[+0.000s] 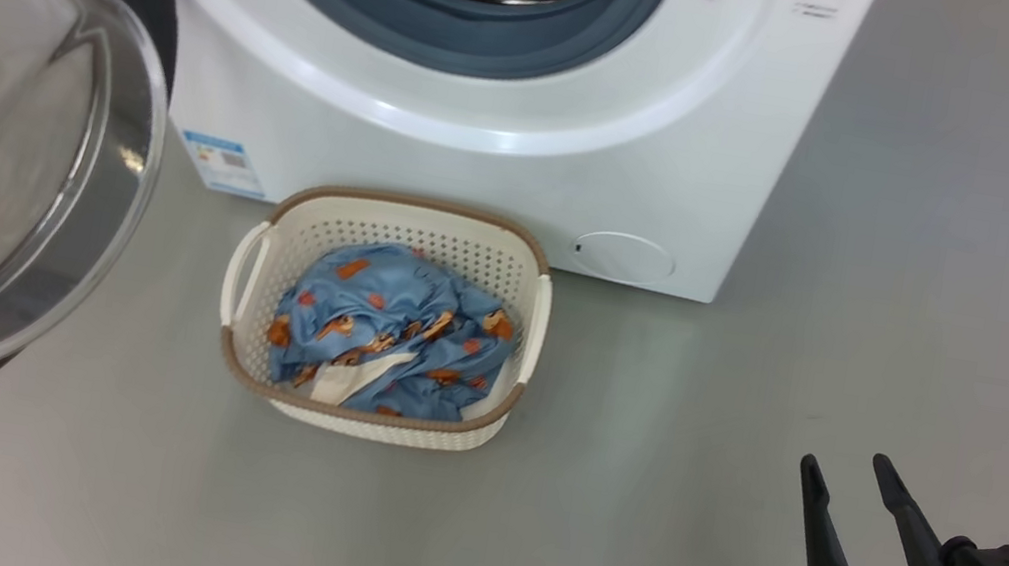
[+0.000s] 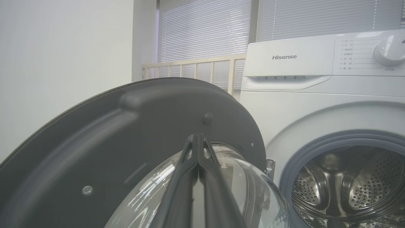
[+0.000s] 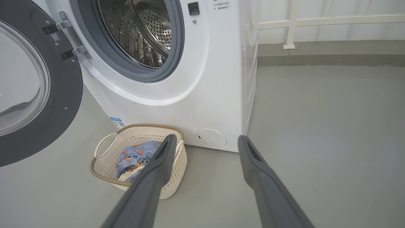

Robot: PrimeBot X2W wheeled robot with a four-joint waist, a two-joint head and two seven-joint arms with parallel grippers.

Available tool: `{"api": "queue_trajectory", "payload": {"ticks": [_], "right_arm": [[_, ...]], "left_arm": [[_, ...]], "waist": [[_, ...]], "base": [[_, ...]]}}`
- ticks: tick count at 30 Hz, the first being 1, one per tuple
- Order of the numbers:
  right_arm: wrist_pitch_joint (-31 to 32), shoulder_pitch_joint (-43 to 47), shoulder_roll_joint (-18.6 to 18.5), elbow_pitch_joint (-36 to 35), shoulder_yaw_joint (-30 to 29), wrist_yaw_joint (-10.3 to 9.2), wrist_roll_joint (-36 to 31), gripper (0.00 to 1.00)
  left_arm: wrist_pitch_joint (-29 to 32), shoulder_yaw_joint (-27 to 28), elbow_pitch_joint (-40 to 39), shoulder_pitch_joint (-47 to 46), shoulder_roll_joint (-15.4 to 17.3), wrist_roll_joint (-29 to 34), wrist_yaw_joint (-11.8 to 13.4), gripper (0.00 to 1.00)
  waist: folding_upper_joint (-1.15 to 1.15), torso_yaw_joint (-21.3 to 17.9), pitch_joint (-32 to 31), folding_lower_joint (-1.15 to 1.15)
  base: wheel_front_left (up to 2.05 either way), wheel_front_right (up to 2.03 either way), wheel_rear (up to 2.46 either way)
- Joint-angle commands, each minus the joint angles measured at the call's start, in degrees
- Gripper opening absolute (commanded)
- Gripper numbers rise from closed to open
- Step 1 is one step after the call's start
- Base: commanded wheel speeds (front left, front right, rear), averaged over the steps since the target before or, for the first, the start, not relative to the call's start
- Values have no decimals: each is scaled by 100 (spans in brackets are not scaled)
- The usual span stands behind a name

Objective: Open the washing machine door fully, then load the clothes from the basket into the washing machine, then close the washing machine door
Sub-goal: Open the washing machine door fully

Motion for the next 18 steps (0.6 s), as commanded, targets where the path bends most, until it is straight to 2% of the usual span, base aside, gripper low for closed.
{"api": "queue_trajectory", "payload": {"ticks": [1, 3, 5, 6, 7, 8, 9, 10, 11, 12, 18], "right_arm": [[-70, -47, 4, -108, 169, 57, 79, 100], [-96, -34, 31, -99, 182, 57, 89, 100], [-119, -18, 58, -91, 189, 57, 100, 100], [-131, -6, 72, -87, 194, 57, 110, 100], [-142, 7, 80, -81, 203, 57, 112, 100], [-153, 20, 92, -76, 210, 57, 116, 100], [-153, 20, 92, -76, 210, 57, 116, 100], [-163, 32, 103, -74, 216, 57, 119, 100], [-174, 46, 113, -71, 222, 57, 122, 100], [-184, 63, 120, -72, 227, 57, 123, 100], [-212, 212, 144, -151, 223, 57, 102, 100]], "left_arm": [[-35, -17, -287, 124, 200, 98, -15, 0], [-35, -255, -458, 271, 196, 99, -2, 0], [-35, -544, -597, 448, 194, 69, 51, 21], [-35, -697, -634, 543, 193, 37, 77, 40], [-35, -832, -661, 639, 193, 22, 107, 48], [-35, -938, -682, 726, 193, 2, 134, 66], [-35, -938, -682, 726, 193, 2, 134, 66], [-35, -1025, -698, 821, 192, -15, 172, 76], [-35, -1112, -720, 927, 192, -26, 208, 91], [-35, -1195, -740, 1031, 192, -68, 248, 99], [-20, -1486, -831, 1636, 191, -116, 406, 100]], "waist": [[0, -166, -140, 0], [0, -275, -203, 0], [0, -390, -269, 0], [0, -448, -305, 0], [0, -511, -345, 0], [0, -578, -386, 0], [0, -578, -386, 0], [0, -649, -428, 0], [0, -721, -472, 0], [0, -794, -514, 0], [0, -1241, -709, 0]], "base": [[0, 0, 0], [0, 0, 0], [0, 0, 0], [0, 0, 0], [0, 0, 0], [0, 0, 0], [0, 0, 0], [0, 0, 0], [0, 0, 0], [0, 0, 0], [0, 0, 0]]}}
